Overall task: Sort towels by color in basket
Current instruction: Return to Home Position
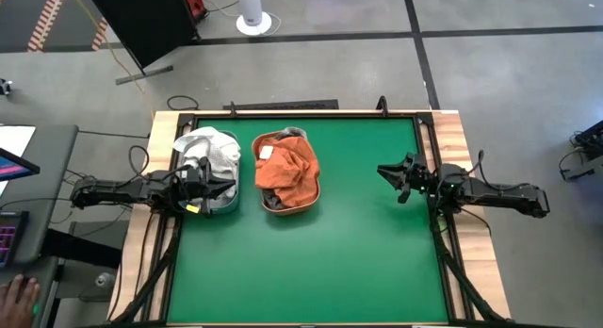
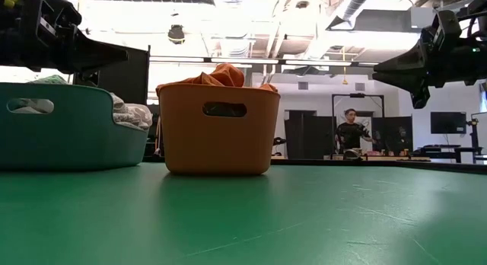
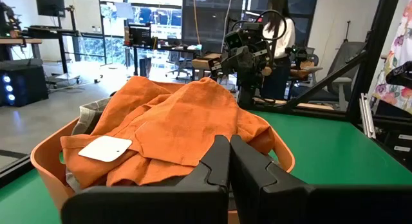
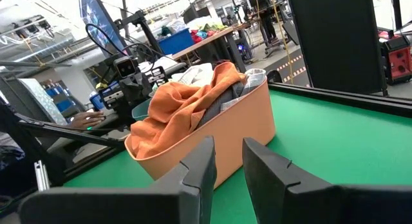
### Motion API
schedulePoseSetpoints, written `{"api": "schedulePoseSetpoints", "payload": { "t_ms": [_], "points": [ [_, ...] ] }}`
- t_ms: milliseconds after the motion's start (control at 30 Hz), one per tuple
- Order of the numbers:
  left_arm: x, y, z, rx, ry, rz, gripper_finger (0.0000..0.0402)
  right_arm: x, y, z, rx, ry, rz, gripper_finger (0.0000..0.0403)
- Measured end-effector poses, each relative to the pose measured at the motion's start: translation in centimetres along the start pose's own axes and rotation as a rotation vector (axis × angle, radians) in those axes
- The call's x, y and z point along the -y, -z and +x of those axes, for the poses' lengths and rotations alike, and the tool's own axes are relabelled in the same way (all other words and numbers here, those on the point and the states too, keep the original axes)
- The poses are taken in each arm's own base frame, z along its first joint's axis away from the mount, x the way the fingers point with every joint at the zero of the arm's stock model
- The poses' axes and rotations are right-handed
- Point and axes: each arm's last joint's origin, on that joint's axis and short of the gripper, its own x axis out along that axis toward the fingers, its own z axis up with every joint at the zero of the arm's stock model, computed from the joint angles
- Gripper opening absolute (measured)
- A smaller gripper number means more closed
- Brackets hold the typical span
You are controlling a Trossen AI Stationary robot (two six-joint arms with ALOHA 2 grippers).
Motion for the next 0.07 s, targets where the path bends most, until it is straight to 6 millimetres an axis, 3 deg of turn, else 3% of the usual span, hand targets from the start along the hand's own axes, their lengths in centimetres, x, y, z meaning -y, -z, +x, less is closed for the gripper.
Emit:
{"api": "schedulePoseSetpoints", "payload": {
  "t_ms": [67],
  "points": [
    [0.00,0.00,0.00,0.000,0.000,0.000,0.0000,0.00,0.00,0.00,0.000,0.000,0.000,0.0108]
  ]
}}
